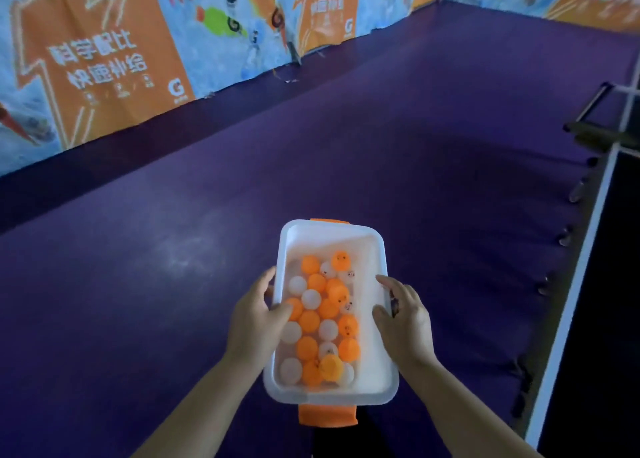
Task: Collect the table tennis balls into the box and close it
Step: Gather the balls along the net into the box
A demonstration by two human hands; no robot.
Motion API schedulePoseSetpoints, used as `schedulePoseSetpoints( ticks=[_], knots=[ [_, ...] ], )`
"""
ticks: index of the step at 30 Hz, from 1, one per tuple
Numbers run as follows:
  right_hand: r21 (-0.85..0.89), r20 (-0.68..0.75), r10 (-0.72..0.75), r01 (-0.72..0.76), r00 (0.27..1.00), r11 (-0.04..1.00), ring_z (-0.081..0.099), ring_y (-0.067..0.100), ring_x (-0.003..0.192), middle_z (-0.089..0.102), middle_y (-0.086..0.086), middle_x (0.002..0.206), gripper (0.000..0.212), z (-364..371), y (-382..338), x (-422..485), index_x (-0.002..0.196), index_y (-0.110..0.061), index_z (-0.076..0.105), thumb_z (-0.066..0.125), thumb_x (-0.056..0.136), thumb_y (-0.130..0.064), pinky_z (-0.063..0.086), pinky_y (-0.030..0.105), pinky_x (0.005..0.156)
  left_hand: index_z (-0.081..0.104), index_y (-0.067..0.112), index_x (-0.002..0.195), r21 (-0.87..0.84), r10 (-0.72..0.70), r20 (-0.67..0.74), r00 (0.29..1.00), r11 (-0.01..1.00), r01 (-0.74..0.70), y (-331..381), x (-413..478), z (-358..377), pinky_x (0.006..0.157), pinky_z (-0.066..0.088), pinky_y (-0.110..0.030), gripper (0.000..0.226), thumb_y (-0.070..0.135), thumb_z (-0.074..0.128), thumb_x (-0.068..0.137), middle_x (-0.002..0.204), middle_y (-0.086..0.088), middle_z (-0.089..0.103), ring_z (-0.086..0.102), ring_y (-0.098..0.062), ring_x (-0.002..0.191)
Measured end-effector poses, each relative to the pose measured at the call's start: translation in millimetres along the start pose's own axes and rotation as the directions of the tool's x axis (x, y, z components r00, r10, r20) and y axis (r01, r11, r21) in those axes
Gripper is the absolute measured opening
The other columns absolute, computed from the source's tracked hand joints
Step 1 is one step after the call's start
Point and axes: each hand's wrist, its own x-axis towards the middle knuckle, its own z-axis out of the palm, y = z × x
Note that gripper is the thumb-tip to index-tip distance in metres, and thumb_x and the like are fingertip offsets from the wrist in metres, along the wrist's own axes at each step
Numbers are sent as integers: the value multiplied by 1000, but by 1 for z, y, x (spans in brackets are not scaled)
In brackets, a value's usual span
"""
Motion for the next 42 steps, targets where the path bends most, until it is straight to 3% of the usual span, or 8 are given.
schedulePoseSetpoints(
  ticks=[4,15,19,28,35,42],
  knots=[
    [-1,-59,32,-32,998,999,51,2,76,51,-13,96,50,-29,-1,76,131,-27,51,58,84,-11,38,10,56,50,30,130,20,48,53,997,999,-49,52,72,31,58,42,-14,54,9,61,81,84,12,63,61,-5,73],
    [26,-243,223,-223,944,974,53,5,79,49,-20,96,50,-81,21,236,131,-31,50,57,85,-13,39,11,57,49,31,131,44,153,292,944,984,-173,152,252,128,58,43,-16,56,13,62,79,87,12,65,62,-5,75],
    [40,-339,290,-295,895,955,53,6,79,49,-20,95,50,-95,28,297,130,-32,50,57,85,-13,42,14,59,48,30,132,15,216,420,882,970,-244,192,327,167,64,50,-22,57,14,62,80,88,10,67,64,-7,78],
    [109,-494,429,-436,756,894,53,7,69,50,-19,95,45,-127,32,415,125,-32,54,58,84,-14,41,14,54,44,29,136,15,336,604,722,902,-432,295,465,248,55,44,-14,58,10,58,83,90,12,64,63,-8,71],
    [164,-589,529,-551,611,818,52,6,70,51,-19,95,42,-182,75,459,122,-33,57,58,84,-14,39,13,59,43,28,137,-18,331,745,580,878,-478,348,498,351,56,45,-14,58,10,58,84,94,9,65,63,-7,73],
    [214,-622,541,-541,567,813,54,4,75,48,-23,98,41,-267,149,520,122,-33,57,59,85,-15,46,16,65,43,26,137,-28,340,777,530,860,-510,418,515,474,70,54,-25,59,15,61,83,101,6,66,65,-10,86]
  ],
)
